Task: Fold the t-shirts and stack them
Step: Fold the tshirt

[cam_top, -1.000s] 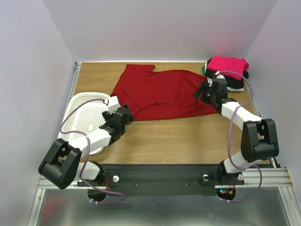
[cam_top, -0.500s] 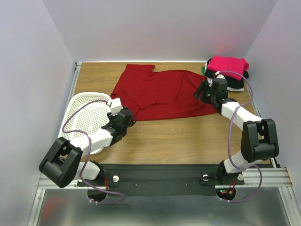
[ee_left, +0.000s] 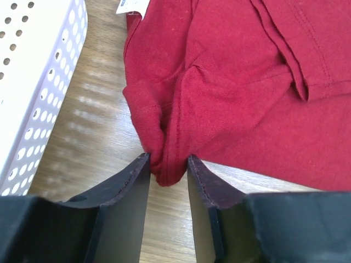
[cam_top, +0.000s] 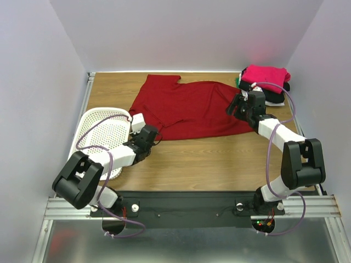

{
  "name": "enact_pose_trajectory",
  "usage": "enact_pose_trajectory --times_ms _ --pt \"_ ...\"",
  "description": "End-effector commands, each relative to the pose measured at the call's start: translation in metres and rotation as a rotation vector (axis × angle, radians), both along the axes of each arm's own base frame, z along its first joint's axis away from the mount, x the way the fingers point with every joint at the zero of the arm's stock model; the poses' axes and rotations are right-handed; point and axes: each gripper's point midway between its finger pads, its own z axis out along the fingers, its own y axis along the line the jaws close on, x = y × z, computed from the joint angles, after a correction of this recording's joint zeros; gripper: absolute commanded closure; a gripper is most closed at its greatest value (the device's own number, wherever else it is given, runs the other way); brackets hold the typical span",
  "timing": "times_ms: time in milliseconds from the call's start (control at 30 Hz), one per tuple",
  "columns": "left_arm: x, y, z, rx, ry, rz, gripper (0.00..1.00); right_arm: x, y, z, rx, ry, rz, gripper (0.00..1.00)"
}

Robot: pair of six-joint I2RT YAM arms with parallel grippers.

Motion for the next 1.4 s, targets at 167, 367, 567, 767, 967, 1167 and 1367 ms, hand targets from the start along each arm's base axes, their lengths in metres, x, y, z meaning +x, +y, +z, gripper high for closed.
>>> enact_pose_trajectory --times_ms 167,367,567,767,967,1167,1367 --pt "0.012 0.000 0.017 0.030 -0.028 0.022 0.92 0.010 -0.017 0.001 -0.069 -0.035 -0.097 0.24" --pt "0.016 -0.006 0.028 0.070 -0.032 -0.047 0.98 0.005 -0.049 -0.014 -0.134 0.023 -0.228 0.19" --pt "0.021 -0.016 0.027 0.082 -0.012 -0.112 0.99 -0.014 -0.087 -0.039 -0.141 0.107 -0.334 0.18" --pt "0.021 -0.018 0.026 0.083 -0.003 -0.126 0.99 -0.023 -0.111 -0.055 -0.142 0.159 -0.394 0.18" --pt "0.020 -0.018 0.040 0.065 -0.038 -0.132 0.99 -0.030 -0.120 -0.067 -0.132 0.200 -0.411 0.18" --pt "0.018 -0.019 0.042 0.056 -0.039 -0.143 0.99 -0.027 -0.122 -0.082 -0.112 0.242 -0.413 0.20" --pt "0.016 -0.019 0.046 0.048 -0.045 -0.145 0.99 -0.029 -0.129 -0.091 -0.130 0.268 -0.438 0.40"
